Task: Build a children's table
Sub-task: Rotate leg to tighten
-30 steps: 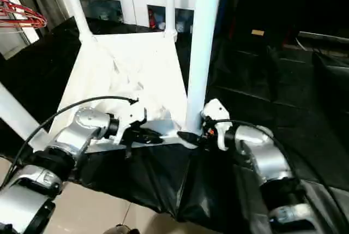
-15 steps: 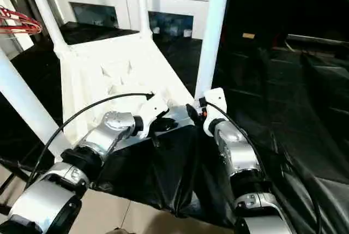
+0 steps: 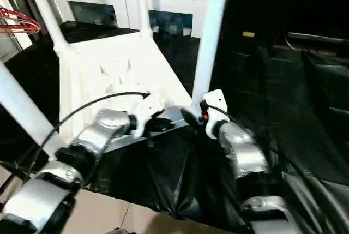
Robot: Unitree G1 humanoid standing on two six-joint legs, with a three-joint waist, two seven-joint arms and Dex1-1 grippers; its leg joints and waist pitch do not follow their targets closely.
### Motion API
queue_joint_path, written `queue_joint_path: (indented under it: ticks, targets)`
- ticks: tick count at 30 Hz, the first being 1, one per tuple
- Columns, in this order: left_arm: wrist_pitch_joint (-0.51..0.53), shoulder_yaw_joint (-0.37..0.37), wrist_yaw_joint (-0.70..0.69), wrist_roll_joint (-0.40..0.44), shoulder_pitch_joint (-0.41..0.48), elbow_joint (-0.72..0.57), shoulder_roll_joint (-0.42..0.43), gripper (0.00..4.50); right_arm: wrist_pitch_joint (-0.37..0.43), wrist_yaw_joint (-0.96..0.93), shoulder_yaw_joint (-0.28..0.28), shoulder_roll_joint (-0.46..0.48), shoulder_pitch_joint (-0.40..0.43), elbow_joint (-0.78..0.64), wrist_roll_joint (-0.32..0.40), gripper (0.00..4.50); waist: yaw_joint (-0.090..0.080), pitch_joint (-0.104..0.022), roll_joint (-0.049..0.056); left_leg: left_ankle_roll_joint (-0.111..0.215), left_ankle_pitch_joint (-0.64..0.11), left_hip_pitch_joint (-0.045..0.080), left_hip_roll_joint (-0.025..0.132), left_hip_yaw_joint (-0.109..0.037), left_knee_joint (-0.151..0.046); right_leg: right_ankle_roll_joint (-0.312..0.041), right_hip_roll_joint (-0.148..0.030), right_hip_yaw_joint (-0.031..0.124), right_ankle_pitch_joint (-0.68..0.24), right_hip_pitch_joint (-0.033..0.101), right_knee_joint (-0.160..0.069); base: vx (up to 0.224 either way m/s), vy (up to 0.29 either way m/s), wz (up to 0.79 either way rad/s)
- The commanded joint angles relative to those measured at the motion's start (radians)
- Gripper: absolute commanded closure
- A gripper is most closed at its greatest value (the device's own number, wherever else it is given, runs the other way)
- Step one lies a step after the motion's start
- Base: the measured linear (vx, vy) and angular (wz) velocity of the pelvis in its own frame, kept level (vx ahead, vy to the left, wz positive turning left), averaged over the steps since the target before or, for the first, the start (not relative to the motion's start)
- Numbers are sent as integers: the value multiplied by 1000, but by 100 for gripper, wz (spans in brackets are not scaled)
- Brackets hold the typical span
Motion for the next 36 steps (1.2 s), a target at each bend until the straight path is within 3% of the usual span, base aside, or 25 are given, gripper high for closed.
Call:
queue_joint_path:
  ticks: [1,8,18,29,36]
  targets:
    - [-48,-3,-59,-41,8,-47,-2,450,-13,110,53,-13,20,-40,16,66,3,-67,-16,82,-170,10,66,-31,-56,-204,-99,55,-173,44,-77,0,0,0]
    - [-52,-11,-219,-71,24,-83,60,450,3,343,103,-120,66,-135,64,66,16,-69,-16,115,-147,7,71,-30,-51,-228,-100,51,-129,41,-69,0,0,0]
    - [-50,-11,-290,-76,40,-109,91,450,13,411,114,-145,72,-152,73,66,24,-71,-17,104,-142,4,71,-31,-48,-227,-100,50,-132,38,-65,0,0,0]
    - [-45,-13,-301,-70,48,-117,92,450,20,406,114,-138,73,-152,72,161,28,-73,-16,104,-137,3,70,-31,-46,-229,-99,49,-123,38,-63,0,0,0]
    - [-42,-9,-297,-66,49,-120,89,450,31,408,116,-138,79,-163,79,177,28,-73,-17,101,-139,3,68,-30,-44,-226,-99,50,-132,39,-63,0,0,0]
